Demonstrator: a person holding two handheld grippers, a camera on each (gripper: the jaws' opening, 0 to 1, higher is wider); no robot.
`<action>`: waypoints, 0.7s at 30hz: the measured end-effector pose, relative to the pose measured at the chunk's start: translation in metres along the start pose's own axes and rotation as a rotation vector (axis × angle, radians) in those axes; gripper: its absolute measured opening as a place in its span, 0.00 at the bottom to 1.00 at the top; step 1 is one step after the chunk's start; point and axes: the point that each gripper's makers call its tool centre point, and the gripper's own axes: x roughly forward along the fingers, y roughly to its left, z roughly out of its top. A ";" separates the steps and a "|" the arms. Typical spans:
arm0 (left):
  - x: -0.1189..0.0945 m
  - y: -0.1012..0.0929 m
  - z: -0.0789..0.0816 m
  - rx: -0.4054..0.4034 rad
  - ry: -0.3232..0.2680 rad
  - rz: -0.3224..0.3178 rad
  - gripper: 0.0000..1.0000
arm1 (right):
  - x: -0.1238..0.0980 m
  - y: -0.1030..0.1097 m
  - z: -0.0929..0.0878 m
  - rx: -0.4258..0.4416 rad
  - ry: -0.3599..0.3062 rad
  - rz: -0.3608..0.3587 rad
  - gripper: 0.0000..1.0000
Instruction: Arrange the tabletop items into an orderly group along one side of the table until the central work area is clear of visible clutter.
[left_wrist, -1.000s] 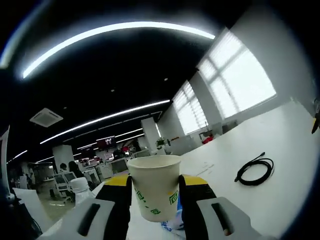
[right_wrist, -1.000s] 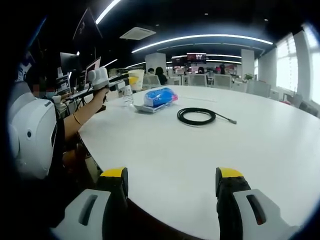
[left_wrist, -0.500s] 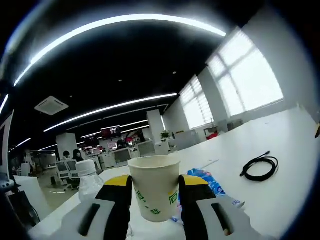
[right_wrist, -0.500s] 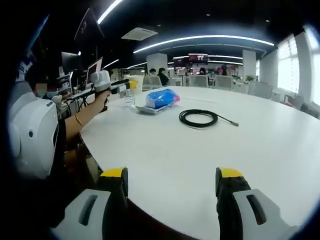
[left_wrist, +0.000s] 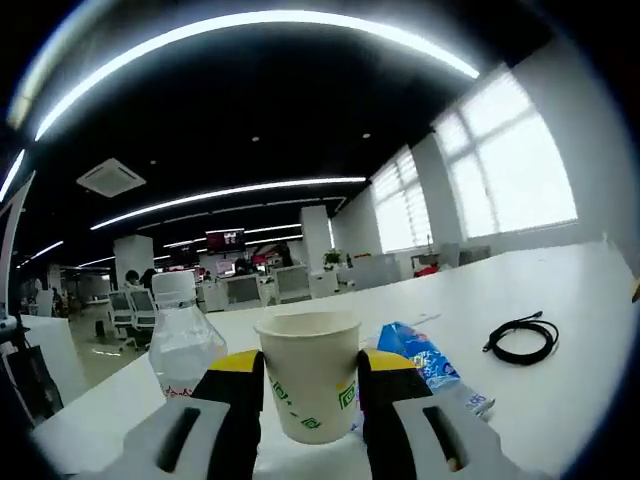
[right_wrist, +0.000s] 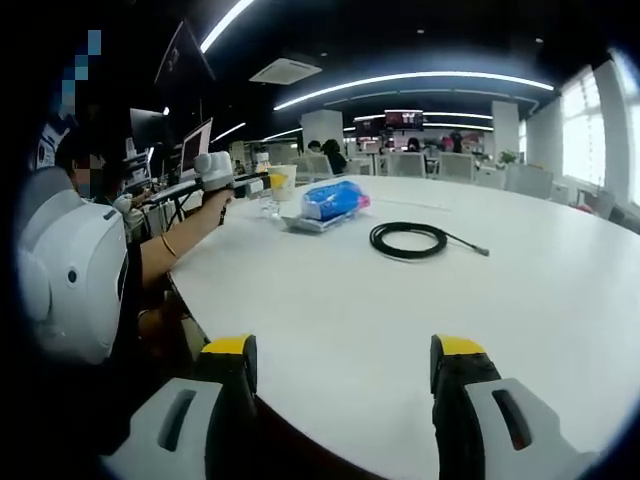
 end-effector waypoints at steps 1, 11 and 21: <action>0.001 0.002 -0.002 -0.008 0.005 0.007 0.36 | 0.000 0.000 0.000 0.002 -0.002 0.001 0.68; 0.003 0.000 -0.014 -0.015 0.023 0.005 0.36 | -0.001 -0.004 0.002 -0.006 -0.002 -0.015 0.70; 0.008 0.001 -0.031 0.003 0.073 0.014 0.36 | -0.006 -0.002 0.012 -0.042 -0.019 -0.020 0.71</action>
